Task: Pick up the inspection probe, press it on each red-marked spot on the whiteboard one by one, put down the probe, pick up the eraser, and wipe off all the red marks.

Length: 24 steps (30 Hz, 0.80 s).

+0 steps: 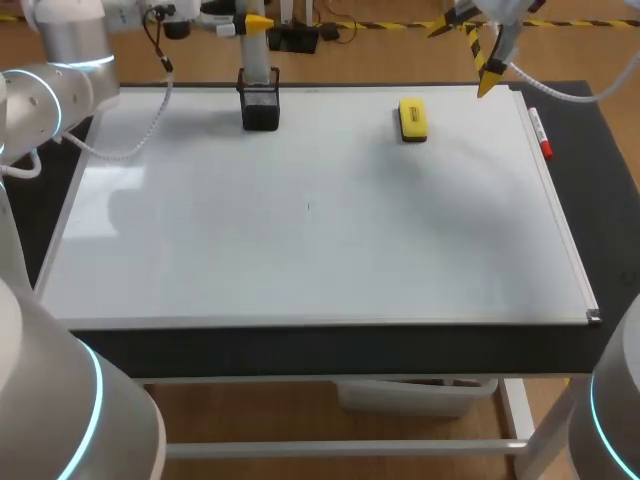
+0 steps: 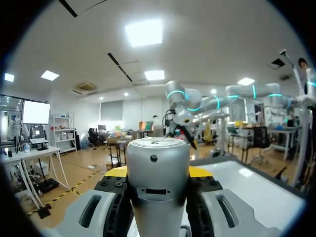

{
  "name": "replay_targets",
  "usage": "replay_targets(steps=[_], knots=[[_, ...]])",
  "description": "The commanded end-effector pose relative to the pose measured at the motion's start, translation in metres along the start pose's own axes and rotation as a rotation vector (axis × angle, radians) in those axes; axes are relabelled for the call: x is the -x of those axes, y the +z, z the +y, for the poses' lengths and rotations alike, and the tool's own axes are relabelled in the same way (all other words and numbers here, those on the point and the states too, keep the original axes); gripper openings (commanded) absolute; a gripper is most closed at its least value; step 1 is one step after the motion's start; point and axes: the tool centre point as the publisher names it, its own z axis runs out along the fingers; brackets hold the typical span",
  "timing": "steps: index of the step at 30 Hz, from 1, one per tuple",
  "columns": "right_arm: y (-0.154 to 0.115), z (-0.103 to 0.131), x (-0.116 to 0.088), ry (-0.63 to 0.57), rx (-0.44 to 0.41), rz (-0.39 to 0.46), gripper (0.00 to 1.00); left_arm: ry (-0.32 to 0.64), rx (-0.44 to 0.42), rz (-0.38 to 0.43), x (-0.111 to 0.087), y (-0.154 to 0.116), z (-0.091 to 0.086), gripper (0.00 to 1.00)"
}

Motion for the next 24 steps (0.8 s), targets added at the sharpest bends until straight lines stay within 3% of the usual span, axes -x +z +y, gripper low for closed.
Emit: replay_targets(steps=[1, 24], knots=[[-0.002, 0.0, 0.001, -0.001, -0.003, 0.005, 1.0, -0.009, -0.008, 0.229, 0.01, 0.001, 0.009, 0.0], [-0.002, 0.0, 0.001, -0.001, -0.003, 0.005, 1.0, -0.061, -0.007, 0.268, 0.005, -0.001, 0.044, 0.0]])
